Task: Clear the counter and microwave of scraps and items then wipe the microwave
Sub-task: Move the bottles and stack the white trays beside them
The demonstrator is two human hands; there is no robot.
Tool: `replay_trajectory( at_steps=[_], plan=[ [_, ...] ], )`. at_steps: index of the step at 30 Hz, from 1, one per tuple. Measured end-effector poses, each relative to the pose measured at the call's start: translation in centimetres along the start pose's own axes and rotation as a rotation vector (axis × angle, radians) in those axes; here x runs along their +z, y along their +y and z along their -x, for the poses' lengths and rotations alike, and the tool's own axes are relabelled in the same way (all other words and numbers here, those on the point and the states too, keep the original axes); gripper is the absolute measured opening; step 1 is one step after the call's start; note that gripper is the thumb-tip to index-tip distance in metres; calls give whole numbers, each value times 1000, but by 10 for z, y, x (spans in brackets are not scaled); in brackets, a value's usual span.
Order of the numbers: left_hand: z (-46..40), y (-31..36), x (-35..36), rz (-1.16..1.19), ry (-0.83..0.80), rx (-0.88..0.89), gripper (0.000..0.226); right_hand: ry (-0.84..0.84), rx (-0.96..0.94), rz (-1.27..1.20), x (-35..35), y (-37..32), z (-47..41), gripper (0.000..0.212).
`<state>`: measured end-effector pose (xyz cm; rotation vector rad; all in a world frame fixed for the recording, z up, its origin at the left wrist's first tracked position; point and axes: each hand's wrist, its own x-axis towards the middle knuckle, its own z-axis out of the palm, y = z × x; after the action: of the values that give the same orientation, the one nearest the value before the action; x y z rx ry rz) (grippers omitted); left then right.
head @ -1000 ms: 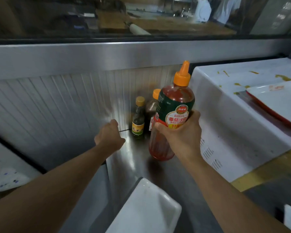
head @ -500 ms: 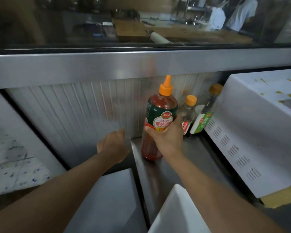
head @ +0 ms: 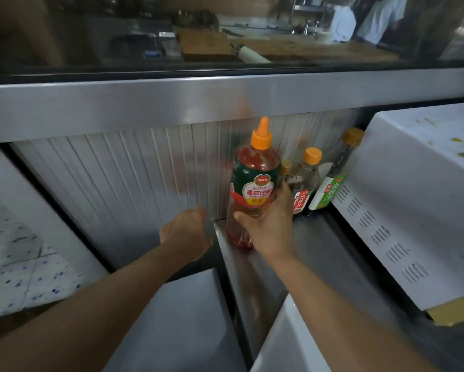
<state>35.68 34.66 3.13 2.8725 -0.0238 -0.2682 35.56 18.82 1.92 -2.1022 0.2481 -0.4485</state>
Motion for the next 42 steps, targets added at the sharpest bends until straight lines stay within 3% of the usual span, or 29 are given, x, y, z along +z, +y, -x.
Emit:
replay_trajectory(
  at_steps=[3, 6, 19, 29, 37, 42],
  plan=[
    [-2, 0, 0, 0, 2, 6, 48, -87, 118, 193, 6, 18, 9, 88],
    [-5, -4, 5, -16, -1, 19, 48, -176, 217, 234, 21, 34, 8, 79],
    [-5, -8, 13, -36, -35, 12, 48, -209, 221, 248, 25, 33, 6, 81],
    [48, 23, -21, -38, -90, 170, 51, -431, 37, 547, -70, -9, 57, 79],
    [109, 82, -31, -39, -146, 318, 44, -389, 2, 711, -154, -25, 111, 76],
    [141, 120, -32, -43, -119, 402, 40, -335, 49, 684, -201, -24, 134, 73]
  ],
)
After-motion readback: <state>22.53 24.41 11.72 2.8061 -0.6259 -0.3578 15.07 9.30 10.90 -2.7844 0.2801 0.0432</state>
